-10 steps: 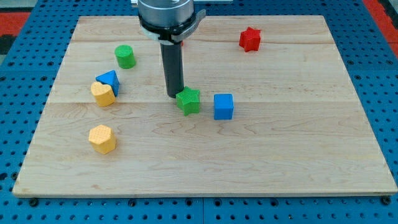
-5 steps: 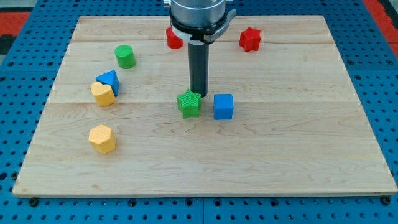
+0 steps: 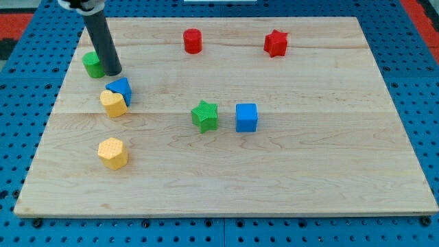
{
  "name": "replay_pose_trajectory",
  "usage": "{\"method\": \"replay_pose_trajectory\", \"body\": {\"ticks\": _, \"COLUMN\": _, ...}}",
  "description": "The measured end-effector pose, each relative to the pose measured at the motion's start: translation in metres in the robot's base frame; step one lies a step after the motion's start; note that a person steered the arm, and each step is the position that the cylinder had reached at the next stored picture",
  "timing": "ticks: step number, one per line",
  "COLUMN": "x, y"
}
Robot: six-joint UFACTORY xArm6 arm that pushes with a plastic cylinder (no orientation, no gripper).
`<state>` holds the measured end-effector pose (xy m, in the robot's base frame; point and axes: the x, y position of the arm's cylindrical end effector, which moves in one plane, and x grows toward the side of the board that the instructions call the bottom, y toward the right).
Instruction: Move the green star slightly to the down
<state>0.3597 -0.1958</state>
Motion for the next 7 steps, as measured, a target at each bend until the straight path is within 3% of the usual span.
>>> {"method": "replay_pose_trajectory", "body": {"ticks": 1, "x": 0.04, "y": 0.005}}
{"method": "replay_pose_trajectory", "body": {"ticks": 2, "x": 0.071, "y": 0.056}}
{"method": "replay_pose_trajectory", "body": {"ticks": 3, "x": 0.07, "y": 0.058}}
{"method": "replay_pose_trajectory", "body": {"ticks": 4, "x": 0.043, "y": 0.074}}
{"method": "replay_pose_trajectory", "body": {"ticks": 5, "x": 0.065, "y": 0.084}}
{"method": "replay_pose_trajectory", "body": {"ticks": 6, "x": 0.069, "y": 0.052}}
{"method": "replay_pose_trajectory", "body": {"ticks": 7, "x": 0.03, "y": 0.066}}
